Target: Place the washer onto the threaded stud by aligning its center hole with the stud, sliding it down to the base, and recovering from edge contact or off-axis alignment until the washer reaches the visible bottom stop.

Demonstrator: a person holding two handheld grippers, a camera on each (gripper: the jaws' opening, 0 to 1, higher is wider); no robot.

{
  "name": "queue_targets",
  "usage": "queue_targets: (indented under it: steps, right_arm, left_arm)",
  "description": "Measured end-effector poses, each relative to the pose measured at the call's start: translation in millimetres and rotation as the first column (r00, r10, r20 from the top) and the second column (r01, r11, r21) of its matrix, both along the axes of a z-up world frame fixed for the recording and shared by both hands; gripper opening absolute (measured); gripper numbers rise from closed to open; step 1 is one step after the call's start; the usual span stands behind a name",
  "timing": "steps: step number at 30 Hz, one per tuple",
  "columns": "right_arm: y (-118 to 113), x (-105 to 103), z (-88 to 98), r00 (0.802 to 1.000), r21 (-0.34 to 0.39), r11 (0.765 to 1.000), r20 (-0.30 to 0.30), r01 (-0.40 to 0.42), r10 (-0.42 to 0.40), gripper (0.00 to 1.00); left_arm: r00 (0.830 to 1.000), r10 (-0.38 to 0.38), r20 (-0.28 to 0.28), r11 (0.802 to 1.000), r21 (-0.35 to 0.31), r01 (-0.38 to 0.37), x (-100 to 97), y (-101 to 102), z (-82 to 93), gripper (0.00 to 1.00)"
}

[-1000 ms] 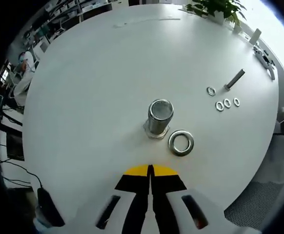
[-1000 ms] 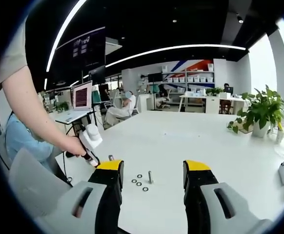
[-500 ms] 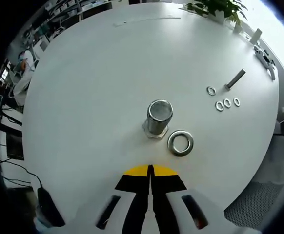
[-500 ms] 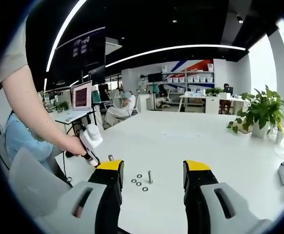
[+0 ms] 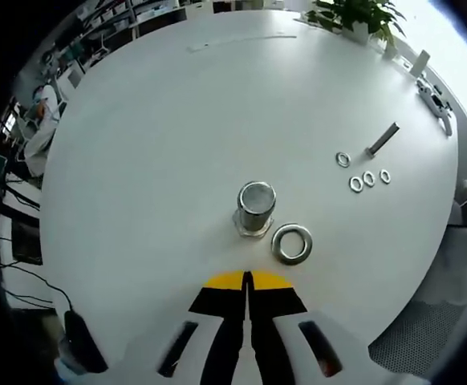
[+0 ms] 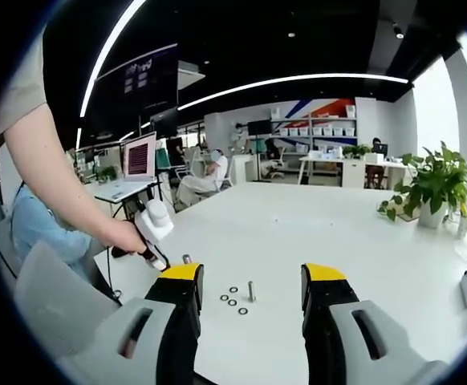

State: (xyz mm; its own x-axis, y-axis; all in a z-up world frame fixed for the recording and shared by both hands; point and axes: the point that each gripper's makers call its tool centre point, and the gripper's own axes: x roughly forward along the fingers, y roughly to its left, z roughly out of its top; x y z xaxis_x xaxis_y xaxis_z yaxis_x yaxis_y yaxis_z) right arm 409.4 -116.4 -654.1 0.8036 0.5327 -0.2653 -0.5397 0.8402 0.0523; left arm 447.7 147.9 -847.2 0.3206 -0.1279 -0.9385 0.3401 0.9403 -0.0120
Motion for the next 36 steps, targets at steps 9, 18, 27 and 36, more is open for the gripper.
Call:
queue_targets:
  steps: [9, 18, 27, 36]
  right_arm:
    - [2.7, -1.5, -1.3, 1.000, -0.011, 1.000, -0.002, -0.014, 0.014, 0.51]
    - [5.4, -2.9, -1.7, 1.000, -0.017, 0.999, -0.002, -0.029, 0.029, 0.51]
    - [6.5, -3.2, -1.8, 0.999, -0.017, 0.999, -0.003, -0.033, 0.033, 0.51]
    - [8.7, -4.2, -2.3, 0.999, -0.025, 0.999, -0.002, -0.043, 0.043, 0.51]
  left_arm:
    - [0.999, 0.034, 0.028, 0.999, -0.029, -0.034, 1.3, 1.3, 11.3, 0.00]
    - [0.997, 0.054, 0.056, 0.997, -0.052, -0.052, 3.0, -0.2, 19.2, 0.00]
    - [0.994, 0.068, 0.086, 0.995, -0.073, -0.062, 6.9, -3.4, 27.2, 0.02]
    - [0.991, 0.080, 0.103, 0.994, -0.080, -0.072, 3.8, -0.9, 33.0, 0.08]
